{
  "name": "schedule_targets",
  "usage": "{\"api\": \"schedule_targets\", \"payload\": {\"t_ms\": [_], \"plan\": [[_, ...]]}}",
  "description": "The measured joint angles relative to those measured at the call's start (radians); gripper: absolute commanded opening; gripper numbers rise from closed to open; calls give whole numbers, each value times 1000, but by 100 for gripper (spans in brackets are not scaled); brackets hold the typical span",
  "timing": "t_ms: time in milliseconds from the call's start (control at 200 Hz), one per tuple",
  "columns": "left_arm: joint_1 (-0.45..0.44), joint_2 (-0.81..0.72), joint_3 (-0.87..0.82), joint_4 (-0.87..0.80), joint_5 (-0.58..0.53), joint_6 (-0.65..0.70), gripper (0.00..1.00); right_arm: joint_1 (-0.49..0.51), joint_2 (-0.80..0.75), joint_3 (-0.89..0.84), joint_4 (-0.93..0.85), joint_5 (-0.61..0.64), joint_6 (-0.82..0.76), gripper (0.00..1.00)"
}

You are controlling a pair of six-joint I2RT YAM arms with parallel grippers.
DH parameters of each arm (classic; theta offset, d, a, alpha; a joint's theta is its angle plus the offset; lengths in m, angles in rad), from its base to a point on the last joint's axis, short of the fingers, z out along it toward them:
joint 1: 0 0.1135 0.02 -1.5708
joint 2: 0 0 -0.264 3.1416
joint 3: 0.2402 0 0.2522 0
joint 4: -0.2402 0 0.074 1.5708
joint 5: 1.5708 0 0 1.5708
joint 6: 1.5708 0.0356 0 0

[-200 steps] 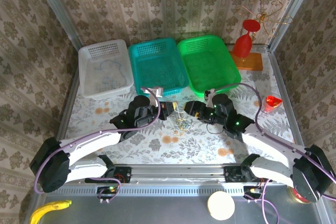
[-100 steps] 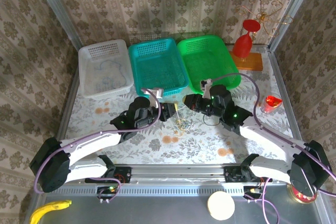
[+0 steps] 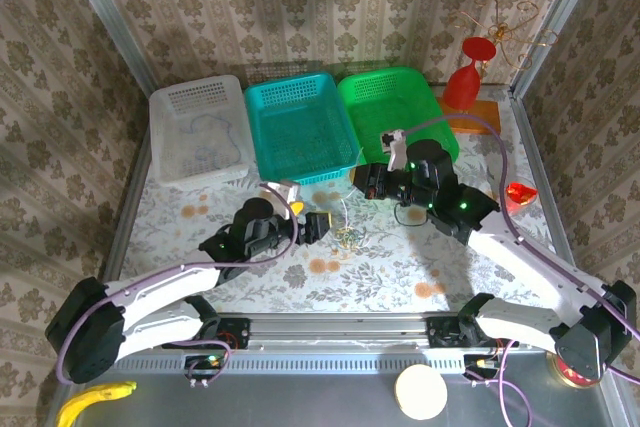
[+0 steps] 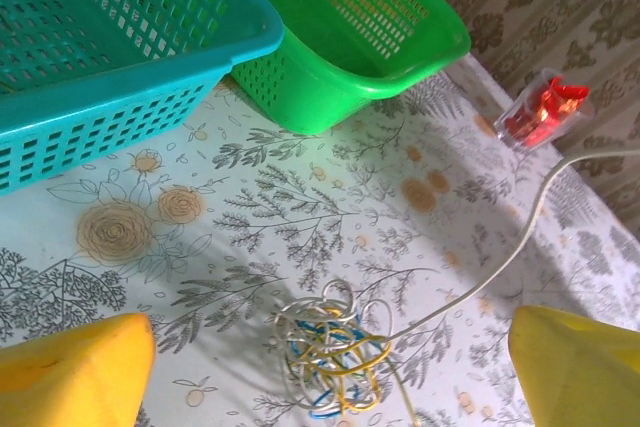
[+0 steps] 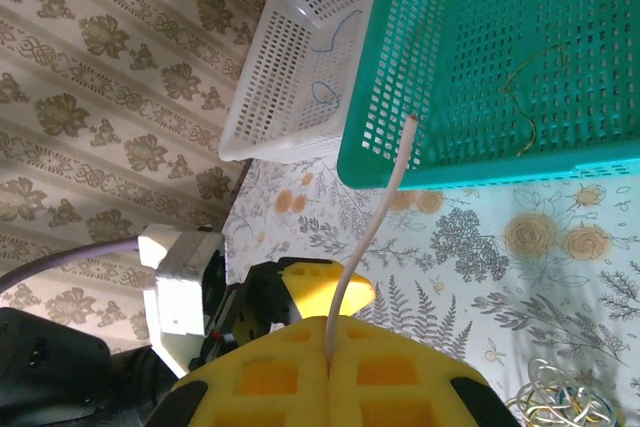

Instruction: Untangle the cables

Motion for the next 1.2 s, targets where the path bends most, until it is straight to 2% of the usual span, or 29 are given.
{"api": "schedule_targets", "payload": {"t_ms": [330,575,745,1025,1200], "plan": [[-53,222,17,46,27,185,89,2,0,43,-41,-5,-19,0],[-65,408,114,152,74,229,84,10,-7,45,-48,-7,-19,0],[-65,483,148,225,106,234,82,12,-19,62,-58,-8,-19,0],[-65,518,147,283,125,233,83,13,-35,80,-81,-3,-19,0],[-65,422,72,282,122,233,85,16,-35,82,-84,-3,-19,0]]}}
